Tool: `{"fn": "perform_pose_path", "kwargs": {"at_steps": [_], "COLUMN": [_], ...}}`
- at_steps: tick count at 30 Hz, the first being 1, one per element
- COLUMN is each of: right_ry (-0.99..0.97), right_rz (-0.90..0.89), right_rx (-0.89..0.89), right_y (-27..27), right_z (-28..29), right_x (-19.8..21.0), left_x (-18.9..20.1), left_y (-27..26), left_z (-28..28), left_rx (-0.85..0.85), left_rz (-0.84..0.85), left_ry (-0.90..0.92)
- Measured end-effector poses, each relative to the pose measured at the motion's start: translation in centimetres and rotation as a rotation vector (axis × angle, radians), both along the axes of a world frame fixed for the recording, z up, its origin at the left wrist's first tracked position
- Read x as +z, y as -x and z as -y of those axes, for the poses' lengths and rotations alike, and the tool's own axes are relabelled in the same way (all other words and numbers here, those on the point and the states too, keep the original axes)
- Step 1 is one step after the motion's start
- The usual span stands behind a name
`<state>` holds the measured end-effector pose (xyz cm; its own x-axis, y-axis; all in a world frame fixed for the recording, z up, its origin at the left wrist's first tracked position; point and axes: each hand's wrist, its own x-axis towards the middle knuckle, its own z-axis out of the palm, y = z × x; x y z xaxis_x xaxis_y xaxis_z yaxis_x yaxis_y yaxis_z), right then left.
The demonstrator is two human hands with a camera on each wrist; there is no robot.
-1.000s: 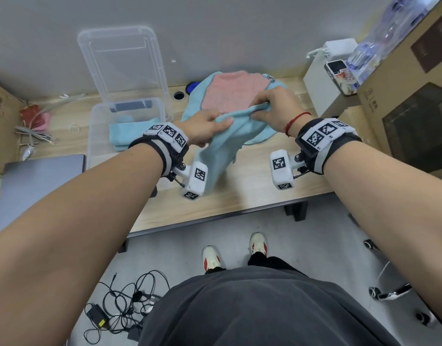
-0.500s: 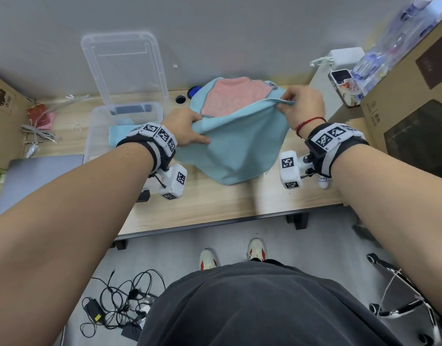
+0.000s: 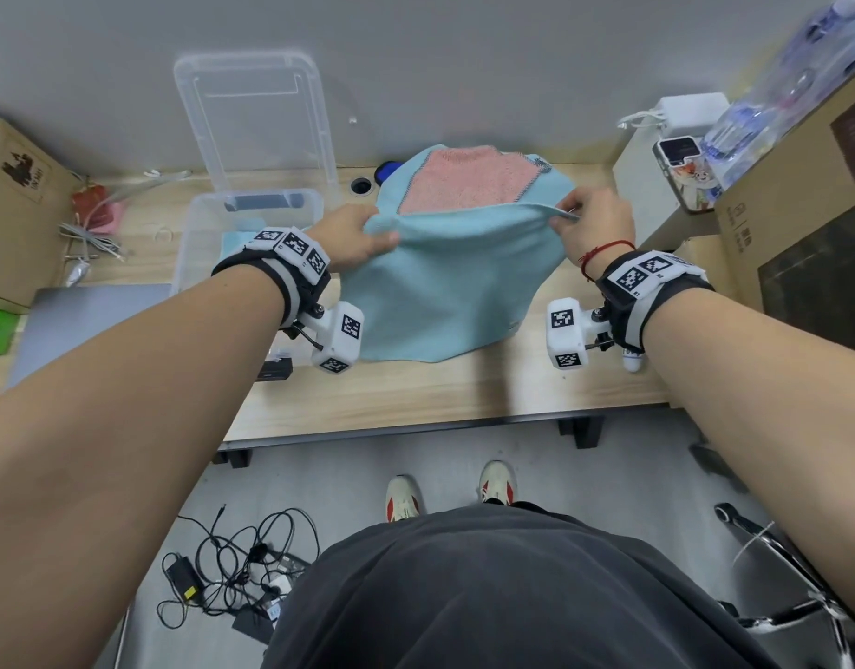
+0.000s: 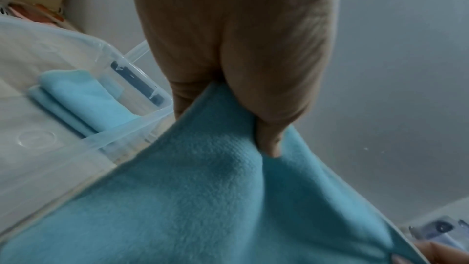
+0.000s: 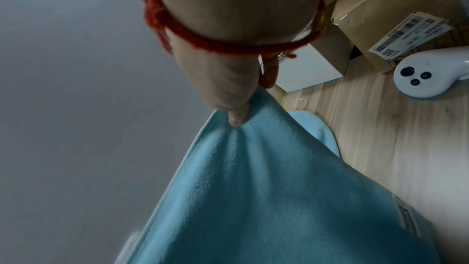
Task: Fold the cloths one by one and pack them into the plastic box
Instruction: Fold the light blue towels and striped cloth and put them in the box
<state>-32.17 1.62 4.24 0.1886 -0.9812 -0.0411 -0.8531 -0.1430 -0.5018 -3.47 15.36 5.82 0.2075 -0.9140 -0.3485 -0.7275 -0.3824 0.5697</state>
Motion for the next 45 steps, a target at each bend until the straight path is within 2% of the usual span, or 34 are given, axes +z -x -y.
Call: {"fn": "perform_pose_path", "kwargs": {"at_steps": [4,11,18,22,27,32,36,39,42,45], "right_ry": [0.002,0.016,-0.006,-0.005,-0.022,0.036,0.089,0.192,0.226,0.189], "right_rz": [-0.01,-0.03,-0.019,-0.027,0.032,0.302,0.519,0.559,0.6,0.523], "right_rx": [0.009,0.016,0.022,0.018,0.047,-0.001,-0.143,-0.163,-0.173,-0.195], "right_y": [0.1,0.3,0.5,0.7,0.5,-0.4,-0.8,-1.2,-1.3,-0.8], "right_z": [-0.2,-0.8,-1.4,-1.6,-1.7,0.0,2.6,3.6,3.6,2.8], "right_x": [-0.1,-0.5,-0.7,-0.8,-0.4,1.3,3.4,4.9,5.2,3.4], "left_x": [-0.8,0.0,-1.1,-1.3,-0.9,1.5,3.5,4.2,3.6,2.1], "left_y": [-0.1,0.5,-0.1,0.0,-1.0,-2.0,-3.1,-3.7,-3.9,-3.4], "left_z": [-0.5,-0.8,-0.9,-1.3,-1.5,-0.7,0.3,0.6,0.7,0.3], "left_rx": [-0.008,0.124,-0.02,-0.016,0.093,0.266,0.424,0.587,0.613,0.596], "left_rz": [0.092,-0.003,0.075,0.116,0.227,0.116,0.044,-0.167,-0.354,-0.379], "left_ry": [0.092,0.093,-0.022,0.065,0.154,0.321,0.45,0.526,0.565,0.544]}}
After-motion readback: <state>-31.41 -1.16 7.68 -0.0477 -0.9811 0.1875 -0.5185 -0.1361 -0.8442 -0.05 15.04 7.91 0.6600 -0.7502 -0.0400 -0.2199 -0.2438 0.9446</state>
